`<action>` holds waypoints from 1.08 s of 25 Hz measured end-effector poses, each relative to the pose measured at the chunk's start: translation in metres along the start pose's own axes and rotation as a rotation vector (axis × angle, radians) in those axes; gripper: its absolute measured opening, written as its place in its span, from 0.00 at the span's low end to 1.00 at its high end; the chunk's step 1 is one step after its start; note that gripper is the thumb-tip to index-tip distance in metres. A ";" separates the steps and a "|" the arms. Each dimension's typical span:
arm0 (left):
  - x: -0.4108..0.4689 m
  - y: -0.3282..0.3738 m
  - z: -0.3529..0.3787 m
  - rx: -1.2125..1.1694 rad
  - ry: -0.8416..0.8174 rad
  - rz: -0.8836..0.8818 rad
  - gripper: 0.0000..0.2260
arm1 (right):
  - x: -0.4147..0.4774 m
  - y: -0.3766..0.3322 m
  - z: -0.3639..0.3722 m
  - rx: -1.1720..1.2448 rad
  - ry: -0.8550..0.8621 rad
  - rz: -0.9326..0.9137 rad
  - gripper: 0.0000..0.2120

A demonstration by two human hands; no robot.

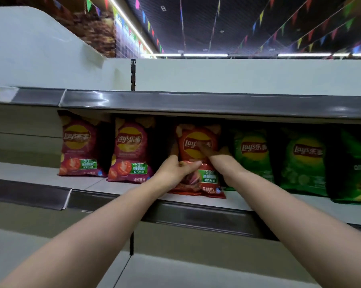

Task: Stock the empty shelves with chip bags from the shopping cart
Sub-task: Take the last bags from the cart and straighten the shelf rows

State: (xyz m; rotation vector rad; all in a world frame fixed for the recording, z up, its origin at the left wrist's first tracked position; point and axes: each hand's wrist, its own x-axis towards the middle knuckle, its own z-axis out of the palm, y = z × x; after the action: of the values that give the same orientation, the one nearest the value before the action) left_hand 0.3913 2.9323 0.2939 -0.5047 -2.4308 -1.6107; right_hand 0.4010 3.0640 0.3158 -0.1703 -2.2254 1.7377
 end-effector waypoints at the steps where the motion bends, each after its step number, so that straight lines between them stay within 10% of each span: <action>1: 0.001 0.002 0.001 -0.039 0.002 -0.032 0.18 | 0.004 0.004 0.002 0.049 -0.052 0.008 0.27; 11: 0.012 -0.001 0.001 0.010 -0.040 -0.155 0.14 | 0.027 -0.002 0.006 0.525 0.039 0.049 0.31; 27: 0.023 -0.008 -0.010 -0.180 0.005 -0.194 0.18 | 0.059 0.012 0.027 0.452 -0.117 0.014 0.29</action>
State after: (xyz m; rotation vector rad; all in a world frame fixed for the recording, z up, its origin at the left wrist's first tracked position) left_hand 0.3668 2.9241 0.2991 -0.2969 -2.4080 -1.9172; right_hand 0.3355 3.0588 0.3087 0.0201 -1.8414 2.2527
